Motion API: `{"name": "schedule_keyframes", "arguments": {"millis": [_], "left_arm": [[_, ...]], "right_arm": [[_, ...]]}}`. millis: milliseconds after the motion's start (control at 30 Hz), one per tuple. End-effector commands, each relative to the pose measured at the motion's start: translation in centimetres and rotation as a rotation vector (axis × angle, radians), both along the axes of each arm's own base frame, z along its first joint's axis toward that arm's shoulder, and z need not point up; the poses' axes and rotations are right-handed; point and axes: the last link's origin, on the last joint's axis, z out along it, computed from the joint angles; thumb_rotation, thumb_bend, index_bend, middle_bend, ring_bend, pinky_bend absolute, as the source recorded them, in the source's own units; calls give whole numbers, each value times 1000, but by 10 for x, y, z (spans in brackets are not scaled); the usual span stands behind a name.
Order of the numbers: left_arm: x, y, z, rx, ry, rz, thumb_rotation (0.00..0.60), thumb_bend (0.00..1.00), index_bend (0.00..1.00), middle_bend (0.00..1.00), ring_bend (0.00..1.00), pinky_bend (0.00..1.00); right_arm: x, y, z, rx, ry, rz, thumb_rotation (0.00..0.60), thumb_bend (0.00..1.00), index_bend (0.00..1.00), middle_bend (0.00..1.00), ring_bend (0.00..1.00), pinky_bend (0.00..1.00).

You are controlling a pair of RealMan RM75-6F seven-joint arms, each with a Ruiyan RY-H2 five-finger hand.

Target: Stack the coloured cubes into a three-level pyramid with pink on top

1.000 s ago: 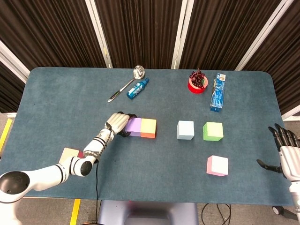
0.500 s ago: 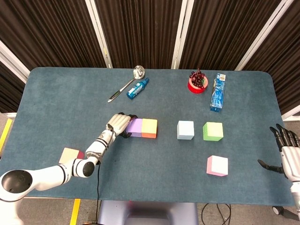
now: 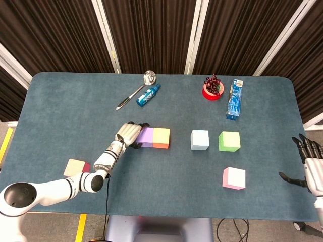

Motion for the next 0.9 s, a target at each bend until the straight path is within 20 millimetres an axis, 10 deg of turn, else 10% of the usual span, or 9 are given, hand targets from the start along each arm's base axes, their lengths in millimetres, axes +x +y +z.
{"name": "schedule_keyframes", "arguments": {"millis": [33, 900], "left_arm": [[1, -1, -1, -1, 0, 1, 600, 385, 142, 223, 300, 168], [-10, -11, 23, 46, 54, 7, 600, 378, 0, 48, 71, 146]], "right_arm": [[-1, 1, 1, -2, -1, -1, 600, 242, 0, 0, 0, 0], [3, -2, 3, 33, -4, 25, 600, 242, 0, 0, 0, 0]]}}
